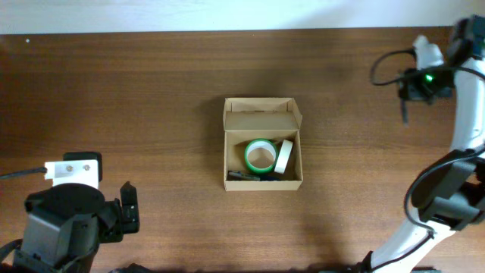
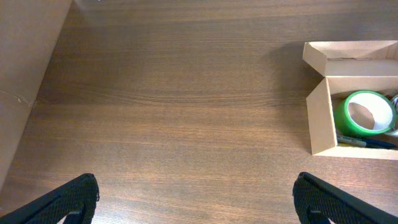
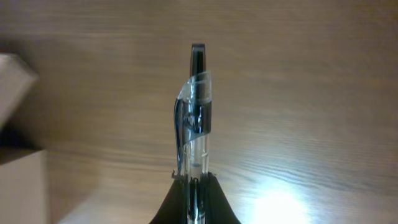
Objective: Pack container
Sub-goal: 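Carry the clear pen into the box and release it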
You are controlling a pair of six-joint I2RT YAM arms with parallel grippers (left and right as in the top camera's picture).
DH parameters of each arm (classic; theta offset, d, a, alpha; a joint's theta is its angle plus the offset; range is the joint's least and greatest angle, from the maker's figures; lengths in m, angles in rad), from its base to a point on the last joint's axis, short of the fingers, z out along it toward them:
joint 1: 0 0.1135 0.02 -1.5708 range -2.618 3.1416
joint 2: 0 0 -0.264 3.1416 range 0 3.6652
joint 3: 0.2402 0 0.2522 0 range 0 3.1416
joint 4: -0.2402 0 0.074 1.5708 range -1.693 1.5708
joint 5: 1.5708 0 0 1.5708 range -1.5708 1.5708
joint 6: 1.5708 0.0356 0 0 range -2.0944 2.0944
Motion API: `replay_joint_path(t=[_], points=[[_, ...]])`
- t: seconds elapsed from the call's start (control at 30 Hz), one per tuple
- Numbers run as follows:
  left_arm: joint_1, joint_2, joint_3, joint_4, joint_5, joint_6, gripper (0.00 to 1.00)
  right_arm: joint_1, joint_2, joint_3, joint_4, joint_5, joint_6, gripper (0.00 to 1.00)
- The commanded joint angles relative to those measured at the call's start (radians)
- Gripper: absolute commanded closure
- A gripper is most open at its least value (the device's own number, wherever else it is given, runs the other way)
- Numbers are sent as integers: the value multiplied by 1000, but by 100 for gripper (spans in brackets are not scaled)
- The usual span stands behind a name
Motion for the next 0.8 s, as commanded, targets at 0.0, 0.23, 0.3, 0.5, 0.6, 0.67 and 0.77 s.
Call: replay_joint_path(t=[0.0, 0.23, 0.3, 0.5, 0.6, 0.67, 0.77], points=[[4, -3, -3, 2, -14, 15, 0, 125, -31, 89, -64, -53, -24, 96], [4, -3, -3, -2, -14, 15, 1, 401, -30, 132, -159, -61, -89, 96], [4, -3, -3, -3, -14, 15, 0, 486, -30, 132, -177, -61, -114, 96], [4, -3, -3, -8, -14, 15, 1, 708, -30, 132, -243, -75, -271, 96], [4, -3, -3, -11, -14, 15, 0, 774, -29, 132, -287, -118, -351, 96], [4, -3, -3, -16, -14, 15, 1, 807, -26, 131, -328, -156, -416, 96], [4, -3, -3, -26, -14, 15, 1, 834, -25, 124, -390, -221, -518, 96]])
